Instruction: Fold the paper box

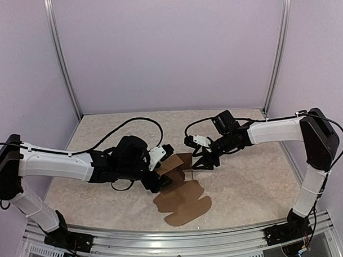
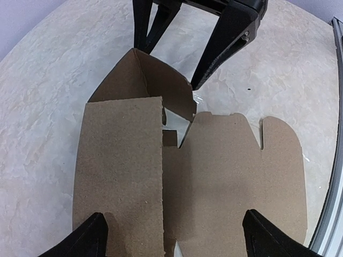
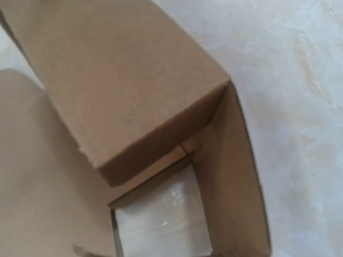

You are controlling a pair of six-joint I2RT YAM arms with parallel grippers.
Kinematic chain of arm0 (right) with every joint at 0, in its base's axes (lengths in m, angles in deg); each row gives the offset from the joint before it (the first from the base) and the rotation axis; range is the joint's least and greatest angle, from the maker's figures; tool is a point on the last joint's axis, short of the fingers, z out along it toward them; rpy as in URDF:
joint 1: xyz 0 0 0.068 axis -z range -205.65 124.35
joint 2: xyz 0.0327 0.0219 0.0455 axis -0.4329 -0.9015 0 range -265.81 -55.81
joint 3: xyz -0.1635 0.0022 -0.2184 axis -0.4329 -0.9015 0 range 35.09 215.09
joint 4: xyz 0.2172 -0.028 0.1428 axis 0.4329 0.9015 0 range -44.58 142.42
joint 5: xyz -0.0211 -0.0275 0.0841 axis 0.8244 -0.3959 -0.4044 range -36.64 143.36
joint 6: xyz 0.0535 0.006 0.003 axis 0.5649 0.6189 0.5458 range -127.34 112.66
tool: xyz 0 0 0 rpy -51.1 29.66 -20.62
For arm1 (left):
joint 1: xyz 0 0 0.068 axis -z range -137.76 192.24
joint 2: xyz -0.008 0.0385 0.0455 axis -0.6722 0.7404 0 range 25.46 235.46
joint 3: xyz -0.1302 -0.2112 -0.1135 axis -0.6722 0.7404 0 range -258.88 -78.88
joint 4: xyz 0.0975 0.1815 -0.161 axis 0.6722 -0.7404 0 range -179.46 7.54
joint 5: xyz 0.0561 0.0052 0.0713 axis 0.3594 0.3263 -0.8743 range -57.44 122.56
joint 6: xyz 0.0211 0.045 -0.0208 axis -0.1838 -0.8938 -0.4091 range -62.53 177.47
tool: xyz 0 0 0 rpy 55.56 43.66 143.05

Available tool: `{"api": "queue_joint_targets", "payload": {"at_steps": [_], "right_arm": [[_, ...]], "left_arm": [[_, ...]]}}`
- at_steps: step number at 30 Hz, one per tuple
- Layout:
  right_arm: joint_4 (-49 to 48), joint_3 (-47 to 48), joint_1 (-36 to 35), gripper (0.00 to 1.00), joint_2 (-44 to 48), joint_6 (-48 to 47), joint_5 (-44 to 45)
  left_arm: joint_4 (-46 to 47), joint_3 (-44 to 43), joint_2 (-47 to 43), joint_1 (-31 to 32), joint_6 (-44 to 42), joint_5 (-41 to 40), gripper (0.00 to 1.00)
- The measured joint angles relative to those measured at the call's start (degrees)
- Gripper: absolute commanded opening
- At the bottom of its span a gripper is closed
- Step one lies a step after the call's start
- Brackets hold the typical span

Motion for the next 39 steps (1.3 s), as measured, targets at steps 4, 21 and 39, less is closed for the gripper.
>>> {"api": "queue_joint_targets", "payload": {"at_steps": [4, 21, 39], "right_arm": [[0.15, 1.36, 0.07, 0.63, -1.20, 0.31, -0.22], [9.25, 10.82, 2.67, 0.67, -4.35, -7.85, -0.94], [24.26, 19.91, 4.59, 0.67, -14.03, -23.08, -1.70]], "left_arm": [[1.42, 0.79, -0.09, -0.39, 0.00, -0.04, 0.86], [4.85, 10.73, -21.97, -0.63, 0.94, -1.77, 0.93], [12.57, 21.33, -16.17, 2.73, 3.15, -8.72, 0.96]]}}
